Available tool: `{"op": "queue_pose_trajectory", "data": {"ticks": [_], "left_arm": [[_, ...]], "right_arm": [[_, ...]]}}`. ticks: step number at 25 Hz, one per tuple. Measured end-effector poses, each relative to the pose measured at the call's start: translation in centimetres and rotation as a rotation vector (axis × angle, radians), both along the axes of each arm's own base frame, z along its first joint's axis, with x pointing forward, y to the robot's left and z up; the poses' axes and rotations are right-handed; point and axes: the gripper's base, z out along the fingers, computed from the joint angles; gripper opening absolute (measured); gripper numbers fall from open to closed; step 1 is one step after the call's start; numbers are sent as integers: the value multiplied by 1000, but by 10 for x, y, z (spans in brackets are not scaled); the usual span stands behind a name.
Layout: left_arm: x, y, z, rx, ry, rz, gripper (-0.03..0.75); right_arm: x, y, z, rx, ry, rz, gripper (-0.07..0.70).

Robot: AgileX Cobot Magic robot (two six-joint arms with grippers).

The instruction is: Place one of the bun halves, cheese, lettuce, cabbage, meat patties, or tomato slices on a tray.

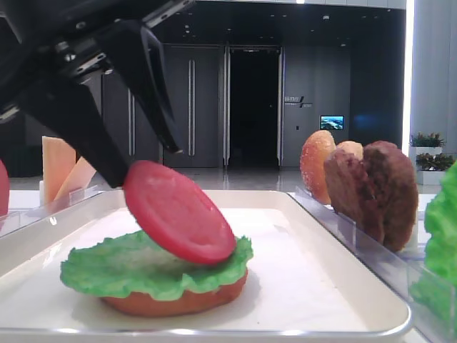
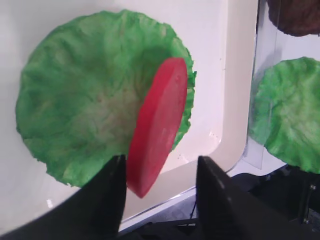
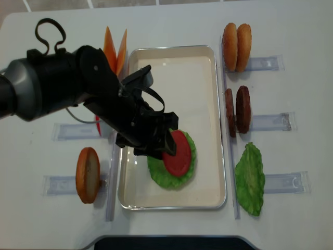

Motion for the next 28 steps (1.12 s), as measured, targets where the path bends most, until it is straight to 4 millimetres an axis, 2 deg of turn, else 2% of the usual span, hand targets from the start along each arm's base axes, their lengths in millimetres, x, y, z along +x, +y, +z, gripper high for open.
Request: {"op": "queue_pose_trajectory", "data": {"ticks": [5, 18, 24, 28], "left_arm": [[-2, 4, 9, 14, -28, 6, 414], [-13, 25, 35, 141, -101, -5, 430], [-18, 37, 57, 251, -97, -41, 435], [-23, 45, 74, 290, -120, -54, 499]], "right_arm": [[0, 0, 0, 0, 0, 0, 470], [0, 0, 0, 0, 0, 0, 470], [0, 0, 0, 0, 0, 0, 470], [0, 0, 0, 0, 0, 0, 470]]}}
